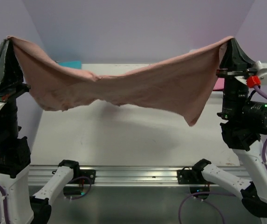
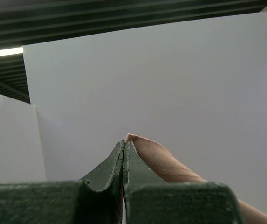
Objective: Fold and stack the t-shirts
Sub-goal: Flatten out the tshirt
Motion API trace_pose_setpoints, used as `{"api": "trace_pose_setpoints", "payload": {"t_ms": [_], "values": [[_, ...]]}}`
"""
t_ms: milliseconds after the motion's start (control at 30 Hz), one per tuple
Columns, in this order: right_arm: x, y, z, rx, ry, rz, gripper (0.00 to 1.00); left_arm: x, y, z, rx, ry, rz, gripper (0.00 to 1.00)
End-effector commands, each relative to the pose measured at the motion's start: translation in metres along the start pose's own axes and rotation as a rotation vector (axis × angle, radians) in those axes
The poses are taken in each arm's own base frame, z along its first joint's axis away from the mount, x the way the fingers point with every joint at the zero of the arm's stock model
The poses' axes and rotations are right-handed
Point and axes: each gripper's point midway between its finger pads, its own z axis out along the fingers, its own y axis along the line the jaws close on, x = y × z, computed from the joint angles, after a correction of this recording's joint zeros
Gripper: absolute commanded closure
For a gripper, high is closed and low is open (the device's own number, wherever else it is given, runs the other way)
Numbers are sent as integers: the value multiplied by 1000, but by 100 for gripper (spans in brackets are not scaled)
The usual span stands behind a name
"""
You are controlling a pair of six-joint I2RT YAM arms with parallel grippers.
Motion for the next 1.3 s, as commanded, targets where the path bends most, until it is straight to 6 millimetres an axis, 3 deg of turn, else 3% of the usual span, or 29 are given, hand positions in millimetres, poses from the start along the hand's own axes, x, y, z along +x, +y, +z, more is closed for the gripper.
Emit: {"api": "trace_pose_setpoints", "payload": {"t_ms": [0,100,133,167,200,233,300,333,467,533,633,700,733,800,833,867,933,967,1033,1067,1133,1200,1233,1267], "values": [[66,21,22,28,170,-144,100,101,1,19,-22,230,22,100],[90,26,33,72,228,-184,100,141,3,31,-42,307,32,100],[99,29,37,79,246,-197,100,169,0,37,-34,356,28,100],[108,25,41,102,266,-212,100,184,-1,41,-33,380,26,100],[126,30,48,106,304,-217,100,193,-1,46,-34,391,24,100],[136,31,51,109,325,-210,100,228,-6,52,-21,448,11,100],[158,20,62,141,377,-179,100,253,-10,60,4,474,-37,100],[185,14,68,153,421,-194,100,292,-7,61,21,534,-59,100],[221,18,81,153,495,-193,100,351,2,65,3,623,-113,100],[214,21,82,135,464,-175,100,346,0,67,18,610,-117,100],[193,14,80,144,419,-163,100,321,3,71,13,565,-107,100],[165,10,75,128,369,-130,100,292,2,72,22,521,-103,100],[162,9,69,118,367,-125,100,284,0,71,28,511,-104,100],[146,7,59,103,348,-112,100,242,-4,68,30,455,-103,100],[128,4,46,87,325,-99,100,238,-6,59,24,477,-95,100],[123,4,39,75,324,-97,100,207,-7,52,22,439,-86,100],[102,2,18,37,314,-87,100,189,-12,38,21,430,-77,100],[94,0,11,27,306,-81,100,155,-10,28,16,380,-70,100],[87,4,-3,-8,307,-69,100,135,-11,15,12,355,-74,100],[68,0,-11,-24,267,-45,100,113,-10,6,10,325,-72,100],[53,0,-17,-51,243,-17,100,87,-12,1,23,281,-86,100],[33,-3,-21,-69,199,7,100,75,-17,1,54,277,-105,100],[22,-5,-20,-70,175,23,100,56,-16,6,61,243,-113,100],[18,-5,-17,-73,168,31,100,58,-18,10,74,252,-116,100]]}}
